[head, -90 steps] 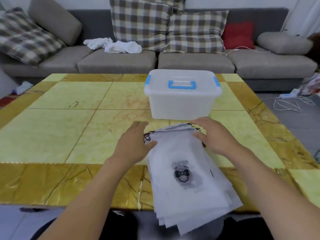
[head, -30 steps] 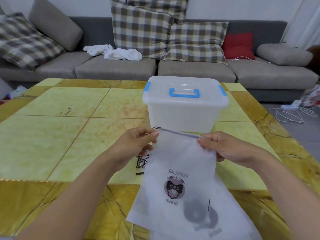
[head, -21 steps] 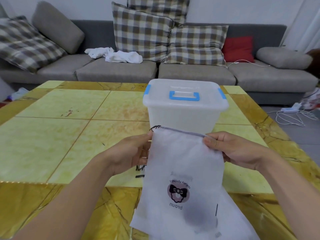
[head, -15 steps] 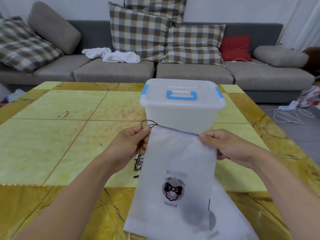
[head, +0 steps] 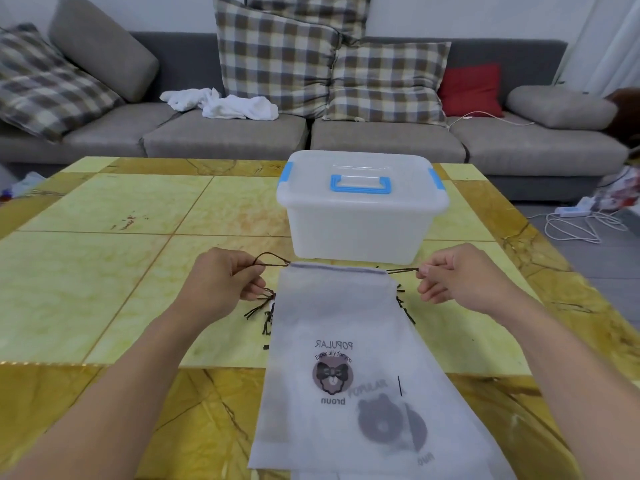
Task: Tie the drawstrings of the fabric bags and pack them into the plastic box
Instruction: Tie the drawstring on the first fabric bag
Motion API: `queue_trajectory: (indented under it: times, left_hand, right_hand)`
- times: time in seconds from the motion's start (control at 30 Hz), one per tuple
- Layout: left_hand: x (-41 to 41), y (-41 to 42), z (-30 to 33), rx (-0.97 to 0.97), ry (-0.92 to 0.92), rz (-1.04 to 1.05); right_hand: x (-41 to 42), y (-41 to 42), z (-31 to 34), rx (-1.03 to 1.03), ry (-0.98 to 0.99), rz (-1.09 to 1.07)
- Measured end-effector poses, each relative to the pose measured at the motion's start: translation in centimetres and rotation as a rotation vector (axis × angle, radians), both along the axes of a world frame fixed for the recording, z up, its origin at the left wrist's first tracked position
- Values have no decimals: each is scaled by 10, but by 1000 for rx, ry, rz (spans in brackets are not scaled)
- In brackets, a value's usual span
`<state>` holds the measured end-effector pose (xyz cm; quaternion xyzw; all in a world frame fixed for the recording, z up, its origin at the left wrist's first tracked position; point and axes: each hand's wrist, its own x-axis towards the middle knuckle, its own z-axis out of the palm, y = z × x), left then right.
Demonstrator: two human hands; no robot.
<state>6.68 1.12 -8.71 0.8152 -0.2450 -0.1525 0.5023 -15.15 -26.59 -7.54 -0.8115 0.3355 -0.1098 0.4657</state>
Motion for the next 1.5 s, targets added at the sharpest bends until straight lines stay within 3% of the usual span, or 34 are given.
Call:
queue_trajectory:
  times: [0.07,0.13,0.33,0.43,0.5,0.63,0.73,0.83,0.9,1.03,1.13,1.27,1.37,1.5]
  left_hand:
    - [9,6,2,1,16,38]
    - [17,15,7,-20,57,97]
    - [14,29,24,-141,534,48]
    - [13,27,30,-254,596,59]
    - [11,19,30,-418,655,112]
    - [4,-3,22,-909,1032,186]
    - [6,-13,22,-1064,1121,307]
    - [28,1,23,-1278,1191,531]
    - [39,12,23,-1319,1199,628]
    - [34,8,26,-1324,1013,568]
    - [12,-9,34,-1144,799,409]
    - [-30,-30,35,-776,562,131]
    - [-61,-42,34,-477,297,-137]
    - [-87,-52,35,-386,234,-358]
  right_hand:
    - [-6,-8,3,-56,9,-58]
    - [-12,-15,6,18,-38,-157]
    - [-6,-14,6,968,-455,-342]
    - [1,-8,4,1161,-585,-344]
    - [7,-3,3,1219,-665,-365]
    - [23,15,-2,1327,-798,-450]
    - [30,16,-4,1362,-852,-555]
    - [19,-6,-1,1295,-858,-626]
    - [10,-22,-3,1229,-854,-654]
    - [10,-27,-4,1010,-859,-604]
    - [10,-17,4,890,-797,-501]
    - [11,26,20,755,-632,-197]
    - [17,67,32,438,-635,13]
    - [17,105,45,20,-780,141]
